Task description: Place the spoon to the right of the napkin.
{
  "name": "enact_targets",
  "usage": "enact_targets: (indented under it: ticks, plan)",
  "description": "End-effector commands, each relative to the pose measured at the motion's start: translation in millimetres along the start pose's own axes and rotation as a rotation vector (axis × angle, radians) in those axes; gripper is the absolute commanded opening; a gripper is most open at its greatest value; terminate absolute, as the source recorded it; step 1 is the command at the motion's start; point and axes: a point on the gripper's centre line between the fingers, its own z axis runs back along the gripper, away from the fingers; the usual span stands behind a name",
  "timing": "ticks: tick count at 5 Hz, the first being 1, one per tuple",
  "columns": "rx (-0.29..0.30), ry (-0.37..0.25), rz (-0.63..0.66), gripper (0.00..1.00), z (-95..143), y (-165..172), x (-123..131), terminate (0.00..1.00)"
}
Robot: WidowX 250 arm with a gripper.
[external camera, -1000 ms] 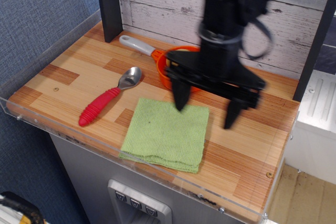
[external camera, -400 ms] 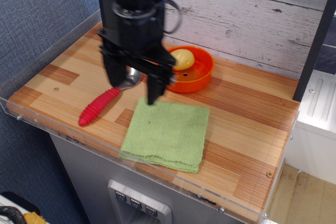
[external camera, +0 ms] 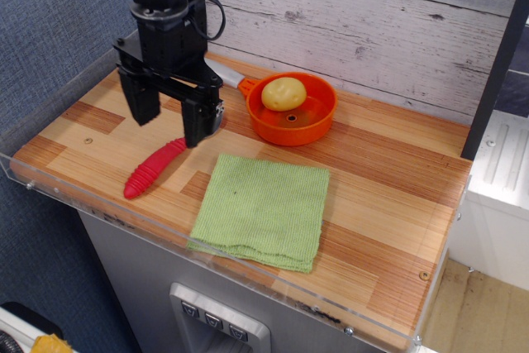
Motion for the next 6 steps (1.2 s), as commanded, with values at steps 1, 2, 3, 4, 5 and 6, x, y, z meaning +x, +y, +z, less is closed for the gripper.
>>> enact_targets:
  ticks: [1,2,3,4,5,6]
  plan:
    - [-0.004,-0.045,0.005,1.0,-16.7,21.1,10.2,0.0]
    - [-0.02,-0.039,-0.011,1.0,-26.9,19.2,12.0,0.0]
    - [0.003,-0.033,-0.018,1.0,-36.5,19.6,11.7,0.0]
    - [0.012,-0.025,-0.022,1.0,-45.9,21.2,12.6,0.0]
    - [0.013,-0.014,-0.027,1.0,-54.4,22.2,12.6,0.0]
    - [0.011,-0.004,-0.025,1.0,-58.4,23.5,12.2,0.0]
